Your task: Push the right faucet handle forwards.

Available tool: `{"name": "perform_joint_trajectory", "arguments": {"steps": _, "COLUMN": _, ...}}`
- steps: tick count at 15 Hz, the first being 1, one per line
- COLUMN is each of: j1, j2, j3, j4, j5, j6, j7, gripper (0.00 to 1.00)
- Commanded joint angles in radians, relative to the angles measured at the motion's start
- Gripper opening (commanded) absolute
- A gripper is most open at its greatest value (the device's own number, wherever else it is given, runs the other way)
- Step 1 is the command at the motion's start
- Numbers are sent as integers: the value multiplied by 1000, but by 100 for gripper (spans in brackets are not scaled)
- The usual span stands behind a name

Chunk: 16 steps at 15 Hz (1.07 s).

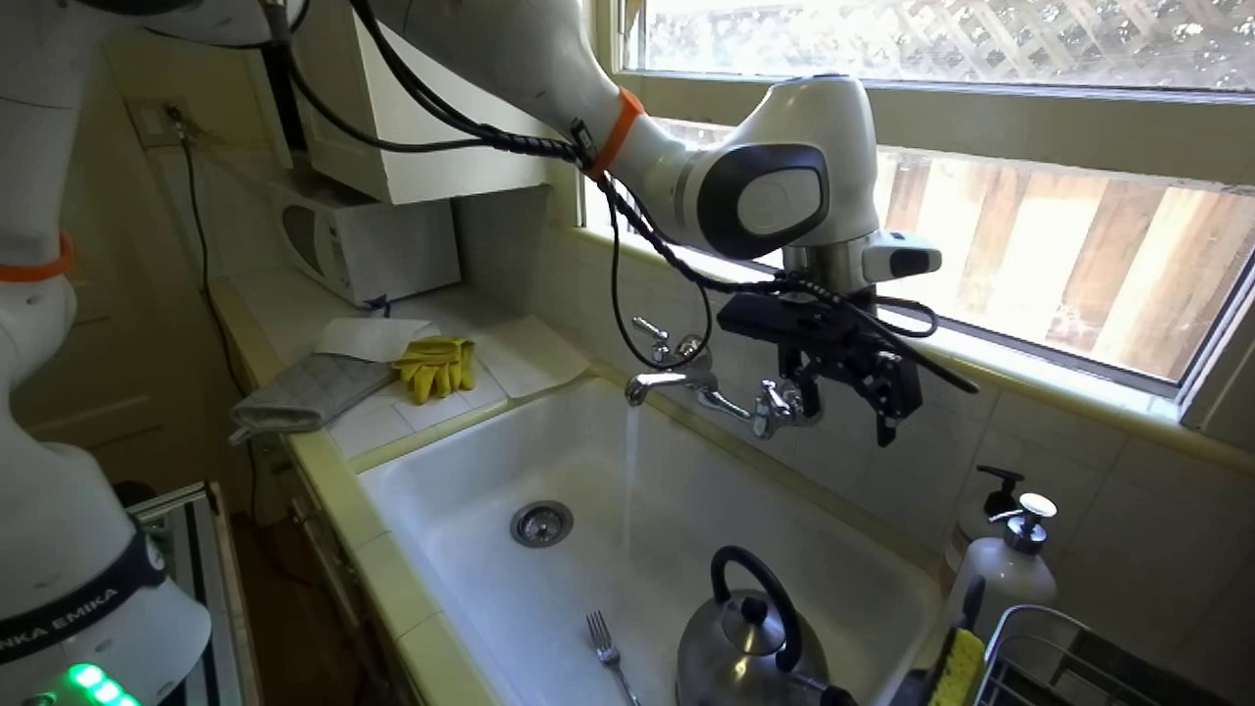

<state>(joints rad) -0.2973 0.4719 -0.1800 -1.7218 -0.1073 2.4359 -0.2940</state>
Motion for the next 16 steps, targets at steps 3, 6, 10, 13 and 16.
{"name": "perform_joint_trajectory", "arguments": {"steps": 3, "j1": -2, "j2": -167, "j3": 14, "j4": -145, "j5": 15, "j6": -39, "j7": -26, "gripper": 100}}
{"name": "perform_joint_trajectory", "arguments": {"steps": 6, "j1": 5, "j2": -255, "j3": 24, "j4": -219, "j5": 40, "j6": -53, "j7": -35, "gripper": 100}}
{"name": "perform_joint_trajectory", "arguments": {"steps": 10, "j1": 34, "j2": -351, "j3": 23, "j4": -294, "j5": 42, "j6": -86, "j7": -1, "gripper": 100}}
{"name": "perform_joint_trajectory", "arguments": {"steps": 13, "j1": 58, "j2": -417, "j3": 26, "j4": -346, "j5": 44, "j6": -117, "j7": 0, "gripper": 100}}
{"name": "perform_joint_trajectory", "arguments": {"steps": 16, "j1": 85, "j2": -470, "j3": 28, "j4": -385, "j5": 35, "j6": -154, "j7": 16, "gripper": 100}}
